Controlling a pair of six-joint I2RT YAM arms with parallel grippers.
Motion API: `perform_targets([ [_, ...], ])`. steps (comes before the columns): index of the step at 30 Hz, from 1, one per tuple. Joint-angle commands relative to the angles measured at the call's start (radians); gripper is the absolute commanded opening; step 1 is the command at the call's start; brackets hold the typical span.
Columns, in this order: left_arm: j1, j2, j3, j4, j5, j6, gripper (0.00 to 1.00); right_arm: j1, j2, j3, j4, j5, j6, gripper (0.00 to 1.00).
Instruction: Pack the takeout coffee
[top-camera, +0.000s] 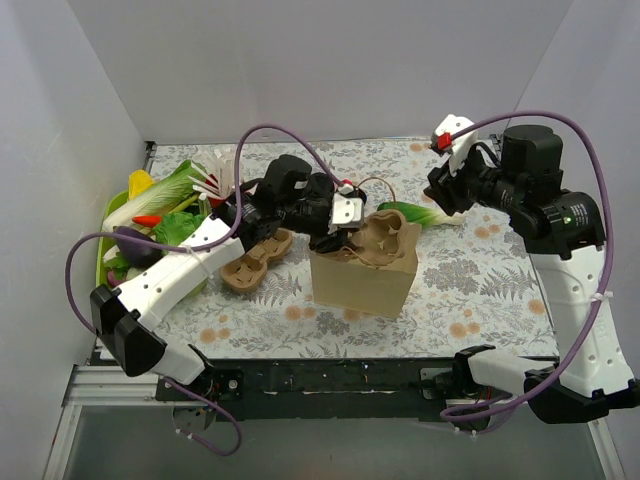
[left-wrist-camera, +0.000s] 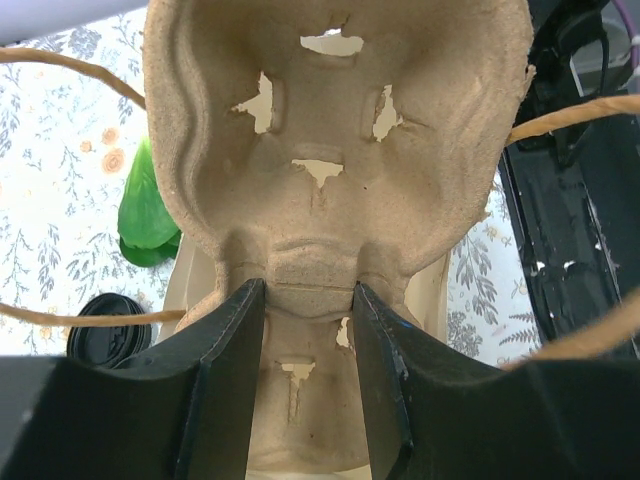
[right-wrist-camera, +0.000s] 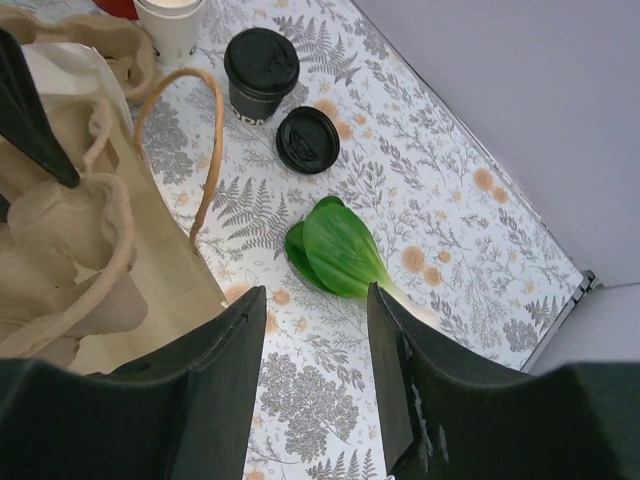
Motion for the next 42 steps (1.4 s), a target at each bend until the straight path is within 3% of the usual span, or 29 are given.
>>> perform_targets([
  [1,-0.023,0.024,0.102,-0.204,-0.06,0.105,0.0,-0.005,-0.033,-0.067,0.105,0.052,0.021,0.53],
  [8,-0.069,0.162,0.329,-0.44,-0.145,0.125,0.0,-0.007,-0.077,-0.16,0.164,0.055,0.016,0.53],
  [15,-0.089,0.228,0.449,-0.526,-0.232,0.077,0.0,-0.007,-0.129,-0.252,0.217,0.062,0.016,0.54],
  [26,-0.099,0.314,0.519,-0.716,-0.332,0.085,0.0,-0.017,-0.145,-0.337,0.273,0.073,0.035,0.54],
  [42,-0.102,0.311,0.561,-0.719,-0.376,0.06,0.0,-0.027,-0.148,-0.38,0.29,0.052,0.045,0.54],
])
